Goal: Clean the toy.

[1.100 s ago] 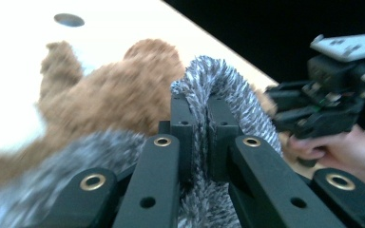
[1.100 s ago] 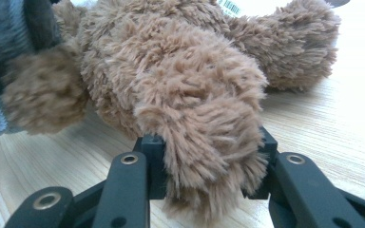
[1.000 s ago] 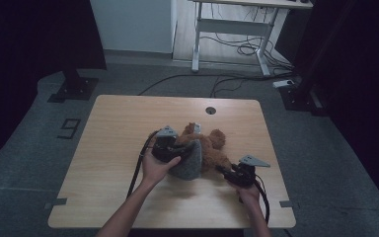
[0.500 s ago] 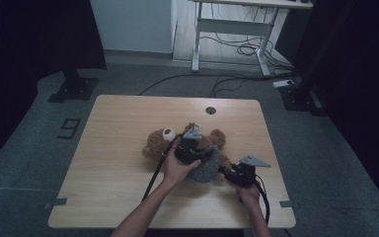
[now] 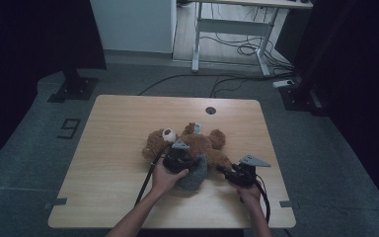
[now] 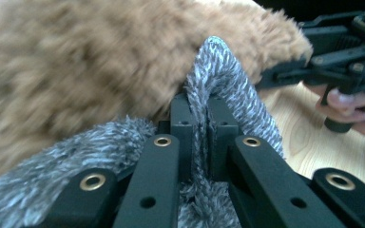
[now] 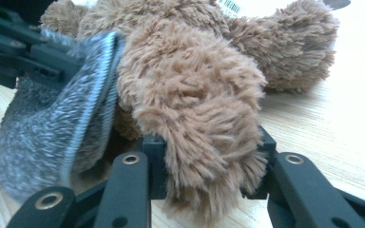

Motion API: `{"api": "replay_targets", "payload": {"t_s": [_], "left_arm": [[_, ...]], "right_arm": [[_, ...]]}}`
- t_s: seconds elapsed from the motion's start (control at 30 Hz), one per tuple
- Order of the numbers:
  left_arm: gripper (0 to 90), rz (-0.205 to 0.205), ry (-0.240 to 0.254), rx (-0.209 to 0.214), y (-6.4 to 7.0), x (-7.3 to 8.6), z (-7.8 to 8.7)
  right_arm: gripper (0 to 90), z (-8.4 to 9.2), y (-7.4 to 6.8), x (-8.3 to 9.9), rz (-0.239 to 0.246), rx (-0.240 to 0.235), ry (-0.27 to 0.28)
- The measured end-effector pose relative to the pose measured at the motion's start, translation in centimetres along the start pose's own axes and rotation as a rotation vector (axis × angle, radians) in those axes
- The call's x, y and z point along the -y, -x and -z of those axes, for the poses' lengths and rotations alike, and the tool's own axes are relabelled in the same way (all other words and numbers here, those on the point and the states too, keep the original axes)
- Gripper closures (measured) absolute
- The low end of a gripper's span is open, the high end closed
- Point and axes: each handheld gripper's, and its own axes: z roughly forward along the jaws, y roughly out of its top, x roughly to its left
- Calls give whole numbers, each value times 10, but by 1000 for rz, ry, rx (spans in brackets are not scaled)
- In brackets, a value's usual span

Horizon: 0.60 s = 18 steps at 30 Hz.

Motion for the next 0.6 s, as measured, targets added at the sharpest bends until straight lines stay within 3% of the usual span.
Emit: {"api": "replay_targets", "payload": {"t_s": [0.27,0.5,0.6], "left_arm": [[834,11,57,5,-5,8,27],[834,-3,180,-8,-5,-13,64],[834,-15,186,-9,-5,-25,67]], "right_arm": [[626,0,1,1,3,-11,2],[625,0,1,2,-5,-12,7],[625,0,1,2,-8,-11,9]]}}
